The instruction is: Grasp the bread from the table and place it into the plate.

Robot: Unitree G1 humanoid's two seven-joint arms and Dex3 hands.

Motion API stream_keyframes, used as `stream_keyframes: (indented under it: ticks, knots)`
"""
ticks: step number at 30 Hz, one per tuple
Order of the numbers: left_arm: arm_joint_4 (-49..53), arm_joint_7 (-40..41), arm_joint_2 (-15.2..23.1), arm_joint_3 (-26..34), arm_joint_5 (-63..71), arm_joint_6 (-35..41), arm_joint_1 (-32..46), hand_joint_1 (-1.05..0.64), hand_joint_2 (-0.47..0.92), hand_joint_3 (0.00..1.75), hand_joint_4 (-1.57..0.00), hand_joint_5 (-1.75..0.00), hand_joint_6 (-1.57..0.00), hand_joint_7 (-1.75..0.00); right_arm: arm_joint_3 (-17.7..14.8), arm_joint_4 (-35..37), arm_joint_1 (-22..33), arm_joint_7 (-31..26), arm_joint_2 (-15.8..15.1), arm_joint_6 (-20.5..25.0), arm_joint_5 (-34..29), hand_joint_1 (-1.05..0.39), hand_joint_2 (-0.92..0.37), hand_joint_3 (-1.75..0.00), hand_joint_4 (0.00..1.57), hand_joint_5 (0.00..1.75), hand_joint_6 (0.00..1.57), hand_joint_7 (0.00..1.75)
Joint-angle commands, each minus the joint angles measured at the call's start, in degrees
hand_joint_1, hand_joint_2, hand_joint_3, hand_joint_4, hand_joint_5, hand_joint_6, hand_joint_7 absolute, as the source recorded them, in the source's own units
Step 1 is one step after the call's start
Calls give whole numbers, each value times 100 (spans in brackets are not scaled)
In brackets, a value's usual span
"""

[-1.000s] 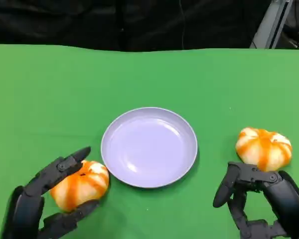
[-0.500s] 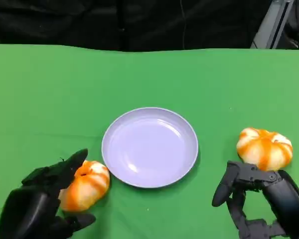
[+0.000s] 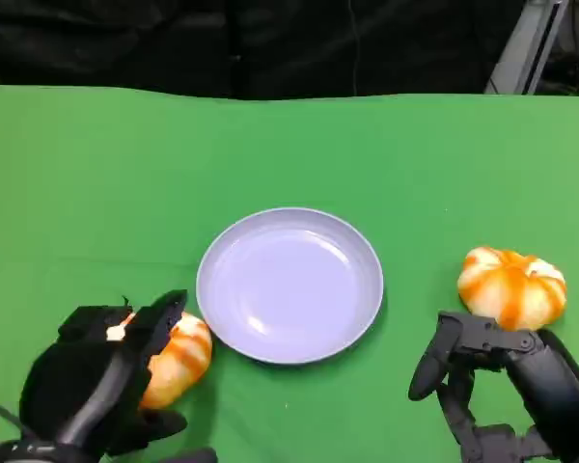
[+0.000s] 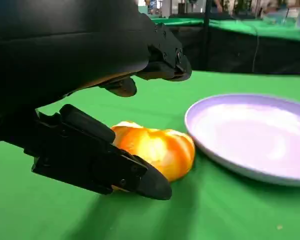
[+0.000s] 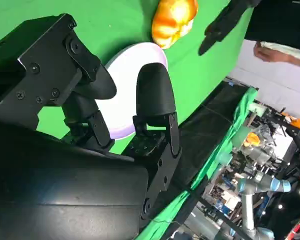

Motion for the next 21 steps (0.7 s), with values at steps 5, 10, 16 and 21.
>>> stream_keyframes:
  ticks: [5,10,16,21]
  knots:
    - [1240,-211,108,-672,261,724,-941,-59,90,0,-47,-41,-49,-2,25,-117,52,-31,-24,105,-26,11,-32,-142,84,164,80,131]
    - [1627,-69,159,-848,228,927,-1191,-58,92,2,-56,-44,-55,-4,34,-179,73,-40,-25,176,-61,11,-34,-140,84,165,80,130]
    - [2258,-161,93,-926,-14,1249,-1545,-42,92,13,-63,-84,-87,-13,22,-188,74,-10,-38,194,-17,11,-34,-140,83,166,80,130]
    - [2566,64,141,-1027,-135,1239,-1701,-40,92,15,-59,-107,-94,-16,21,-173,67,-9,-43,209,-23,10,-34,-141,82,167,80,130]
